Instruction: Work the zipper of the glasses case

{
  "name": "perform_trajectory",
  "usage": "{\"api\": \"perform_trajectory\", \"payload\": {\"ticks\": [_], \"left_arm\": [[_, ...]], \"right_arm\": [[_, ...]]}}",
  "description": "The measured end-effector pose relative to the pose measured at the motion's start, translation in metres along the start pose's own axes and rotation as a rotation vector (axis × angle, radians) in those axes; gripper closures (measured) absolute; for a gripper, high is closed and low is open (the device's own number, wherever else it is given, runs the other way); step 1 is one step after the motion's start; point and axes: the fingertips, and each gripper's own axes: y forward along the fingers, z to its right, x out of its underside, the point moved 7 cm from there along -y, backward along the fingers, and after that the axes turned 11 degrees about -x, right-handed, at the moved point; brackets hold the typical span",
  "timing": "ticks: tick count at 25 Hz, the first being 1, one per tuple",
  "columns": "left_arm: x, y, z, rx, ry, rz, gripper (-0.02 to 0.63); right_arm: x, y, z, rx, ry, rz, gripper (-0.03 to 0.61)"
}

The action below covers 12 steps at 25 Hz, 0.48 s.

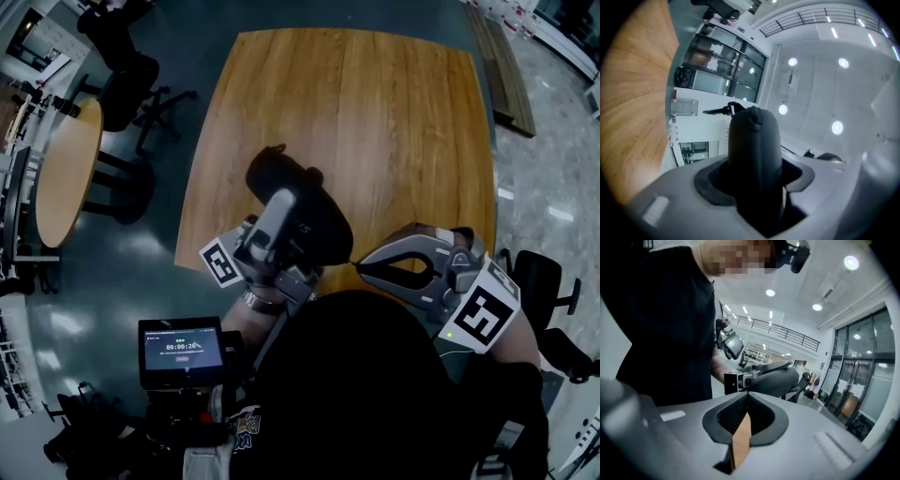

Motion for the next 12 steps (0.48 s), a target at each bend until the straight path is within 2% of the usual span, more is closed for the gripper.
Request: {"api": "perform_trajectory", "payload": {"ticks": [3, 6, 8, 12], "left_arm": [[-0.005, 0.001, -0.012, -0.075, -0.042, 0.12, 0.353], [-0.002, -0.002, -0.029, -0.153, -0.075, 0.187, 0.353], [-0.002, -0.005, -0.038, -0.193, -0.084, 0.205, 0.354], [0.004, -0.011, -0.05, -0.237, -0.08, 0.185, 0.353]], "right_arm": [[0.01, 0.016, 0.006, 0.033, 0.031, 0.02, 0.574], [0.022, 0.032, 0.006, 0.062, 0.083, 0.045, 0.572], [0.031, 0.036, 0.006, 0.081, 0.129, 0.059, 0.572], [0.043, 0.038, -0.001, 0.083, 0.179, 0.068, 0.572]]}}
